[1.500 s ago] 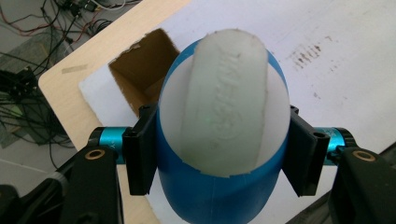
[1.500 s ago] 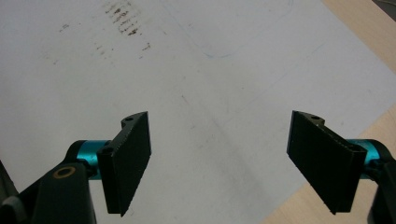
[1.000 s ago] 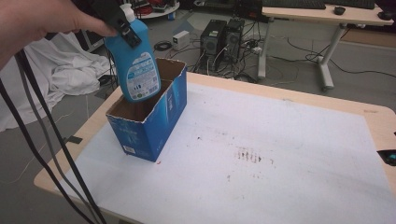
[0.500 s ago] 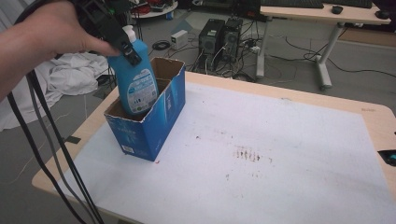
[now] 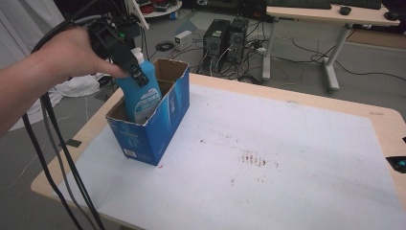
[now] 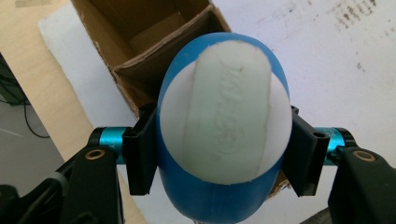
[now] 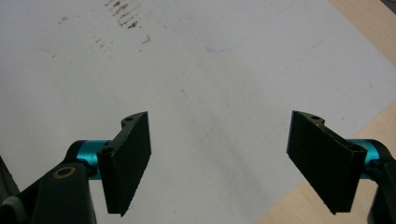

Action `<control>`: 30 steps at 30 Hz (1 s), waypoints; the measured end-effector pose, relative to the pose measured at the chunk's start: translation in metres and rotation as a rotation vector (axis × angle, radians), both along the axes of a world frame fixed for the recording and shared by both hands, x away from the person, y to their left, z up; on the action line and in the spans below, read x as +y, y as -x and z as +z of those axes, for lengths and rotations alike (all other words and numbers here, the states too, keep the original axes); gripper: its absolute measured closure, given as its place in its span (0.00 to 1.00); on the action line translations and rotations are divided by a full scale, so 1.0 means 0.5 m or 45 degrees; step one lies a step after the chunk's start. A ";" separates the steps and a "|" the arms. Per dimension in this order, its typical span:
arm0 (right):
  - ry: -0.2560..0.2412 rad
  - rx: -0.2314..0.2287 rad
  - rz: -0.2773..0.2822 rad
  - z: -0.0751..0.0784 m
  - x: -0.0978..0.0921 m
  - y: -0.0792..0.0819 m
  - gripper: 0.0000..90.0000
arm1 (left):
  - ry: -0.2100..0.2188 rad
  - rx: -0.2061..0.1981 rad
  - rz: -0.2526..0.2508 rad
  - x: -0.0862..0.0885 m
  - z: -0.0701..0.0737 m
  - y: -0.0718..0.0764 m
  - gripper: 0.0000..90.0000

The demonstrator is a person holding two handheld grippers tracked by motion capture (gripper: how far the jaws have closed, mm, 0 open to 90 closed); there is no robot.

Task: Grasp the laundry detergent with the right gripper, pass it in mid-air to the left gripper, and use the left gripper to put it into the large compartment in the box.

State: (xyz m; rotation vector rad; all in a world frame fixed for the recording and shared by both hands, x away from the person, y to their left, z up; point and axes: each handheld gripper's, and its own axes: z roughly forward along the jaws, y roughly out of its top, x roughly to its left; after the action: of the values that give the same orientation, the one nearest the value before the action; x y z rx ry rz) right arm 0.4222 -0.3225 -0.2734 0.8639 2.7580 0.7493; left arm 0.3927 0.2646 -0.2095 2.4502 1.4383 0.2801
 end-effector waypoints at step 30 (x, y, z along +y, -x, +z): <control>-0.001 0.017 0.006 -0.010 0.002 0.004 0.24 | -0.052 0.062 -0.067 -0.006 -0.121 -0.004 0.42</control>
State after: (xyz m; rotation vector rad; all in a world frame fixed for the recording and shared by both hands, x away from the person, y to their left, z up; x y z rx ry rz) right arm 0.4201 -0.3213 -0.2784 0.8661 2.7726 0.7477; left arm 0.3945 0.2615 -0.2698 2.5399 1.3987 0.2420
